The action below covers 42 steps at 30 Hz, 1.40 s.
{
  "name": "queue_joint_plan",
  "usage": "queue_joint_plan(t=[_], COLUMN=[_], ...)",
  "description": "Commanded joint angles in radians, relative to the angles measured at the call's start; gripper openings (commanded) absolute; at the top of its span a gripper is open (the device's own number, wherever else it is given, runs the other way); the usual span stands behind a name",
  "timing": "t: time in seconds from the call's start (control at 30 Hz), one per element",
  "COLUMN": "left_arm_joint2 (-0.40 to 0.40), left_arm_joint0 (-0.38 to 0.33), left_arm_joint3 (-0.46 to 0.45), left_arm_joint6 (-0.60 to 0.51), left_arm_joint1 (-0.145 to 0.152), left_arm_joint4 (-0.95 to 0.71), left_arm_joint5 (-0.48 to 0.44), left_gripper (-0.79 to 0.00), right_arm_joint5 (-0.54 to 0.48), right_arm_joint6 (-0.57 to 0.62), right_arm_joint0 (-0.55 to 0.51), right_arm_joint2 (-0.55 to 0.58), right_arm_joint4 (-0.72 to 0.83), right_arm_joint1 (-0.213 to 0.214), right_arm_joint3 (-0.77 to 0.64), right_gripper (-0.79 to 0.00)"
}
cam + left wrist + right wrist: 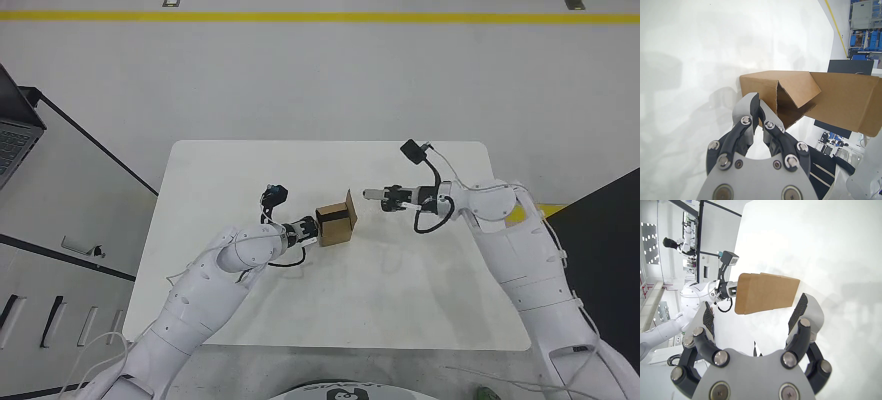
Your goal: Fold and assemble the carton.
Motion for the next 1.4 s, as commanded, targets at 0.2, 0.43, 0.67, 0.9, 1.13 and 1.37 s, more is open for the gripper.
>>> queue_joint_plan(t=[0.2, 0.43, 0.67, 0.9, 1.13, 1.37], left_arm_joint2=[0.0, 0.0, 0.0, 0.0, 0.0, 0.0], left_arm_joint0=[0.0, 0.0, 0.0, 0.0, 0.0, 0.0], left_arm_joint3=[0.0, 0.0, 0.0, 0.0, 0.0, 0.0], left_arm_joint6=[0.0, 0.0, 0.0, 0.0, 0.0, 0.0], left_arm_joint1=[0.0, 0.0, 0.0, 0.0, 0.0, 0.0], left_arm_joint4=[0.0, 0.0, 0.0, 0.0, 0.0, 0.0], left_arm_joint5=[0.0, 0.0, 0.0, 0.0, 0.0, 0.0], left_gripper=[-0.785, -0.785, -0.785, -0.785, -0.785, -0.785], right_arm_joint5=[0.027, 0.046, 0.054, 0.067, 0.072, 0.082], right_arm_joint6=[0.011, 0.015, 0.031, 0.05, 0.063, 0.077], right_arm_joint0=[0.01, 0.082, 0.15, 0.209, 0.249, 0.272], right_arm_joint2=[-0.037, -0.11, -0.176, -0.235, -0.273, -0.305], right_arm_joint4=[-0.054, -0.103, -0.142, -0.192, -0.199, -0.207], right_arm_joint1=[0.004, -0.007, -0.018, -0.029, -0.037, -0.044], right_arm_joint3=[-0.025, -0.015, 0.008, 0.019, 0.021, 0.039], right_gripper=[-0.385, -0.477, -0.542, -0.563, -0.542, -0.585])
